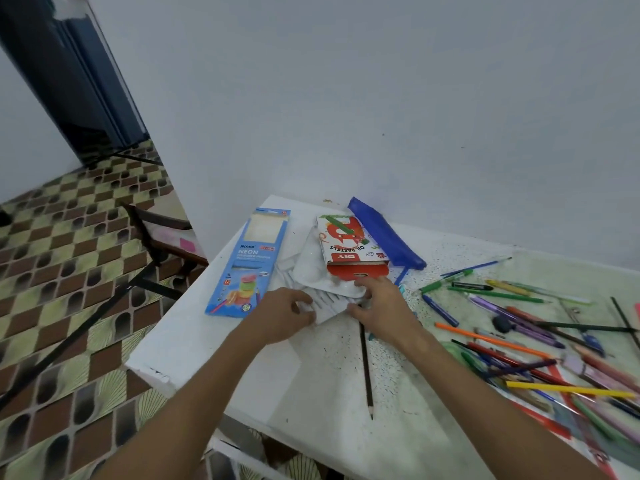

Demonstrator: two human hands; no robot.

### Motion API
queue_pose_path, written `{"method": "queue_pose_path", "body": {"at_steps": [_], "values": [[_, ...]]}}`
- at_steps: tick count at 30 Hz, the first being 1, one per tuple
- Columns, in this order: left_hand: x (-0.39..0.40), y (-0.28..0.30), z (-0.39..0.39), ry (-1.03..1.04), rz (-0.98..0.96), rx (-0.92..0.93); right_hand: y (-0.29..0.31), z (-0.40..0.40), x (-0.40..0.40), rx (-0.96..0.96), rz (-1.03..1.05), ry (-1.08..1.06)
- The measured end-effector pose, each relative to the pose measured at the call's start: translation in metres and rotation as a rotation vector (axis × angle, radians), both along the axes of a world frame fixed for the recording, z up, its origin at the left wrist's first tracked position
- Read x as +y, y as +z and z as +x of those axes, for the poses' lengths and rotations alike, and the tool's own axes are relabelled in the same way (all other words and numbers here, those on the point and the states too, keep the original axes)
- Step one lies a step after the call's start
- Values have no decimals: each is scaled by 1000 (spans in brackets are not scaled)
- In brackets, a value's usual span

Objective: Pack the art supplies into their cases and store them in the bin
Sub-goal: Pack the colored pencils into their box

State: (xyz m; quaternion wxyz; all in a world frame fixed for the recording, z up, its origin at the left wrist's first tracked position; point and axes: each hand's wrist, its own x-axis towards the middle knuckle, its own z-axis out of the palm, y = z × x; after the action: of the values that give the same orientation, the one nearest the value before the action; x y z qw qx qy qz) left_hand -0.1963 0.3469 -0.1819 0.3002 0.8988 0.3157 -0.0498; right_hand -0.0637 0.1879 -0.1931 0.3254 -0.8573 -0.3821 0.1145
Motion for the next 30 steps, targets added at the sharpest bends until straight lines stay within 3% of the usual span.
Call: {"method": "queue_pose_path", "body": {"at_steps": [7,13,18,23,30], "values": [[30,19,19,178,72,-234,10,13,4,33,91,-147],[40,27,58,139,87,-194,17,23,6,101,100,-233],[38,29,80,124,102,-141,14,26,9,272,149,-306],[29,30,95,43,20,-101,13,26,14,340,133,-265],[42,26,86,66,-9,-245,13,29,11,377,260,-321]]}}
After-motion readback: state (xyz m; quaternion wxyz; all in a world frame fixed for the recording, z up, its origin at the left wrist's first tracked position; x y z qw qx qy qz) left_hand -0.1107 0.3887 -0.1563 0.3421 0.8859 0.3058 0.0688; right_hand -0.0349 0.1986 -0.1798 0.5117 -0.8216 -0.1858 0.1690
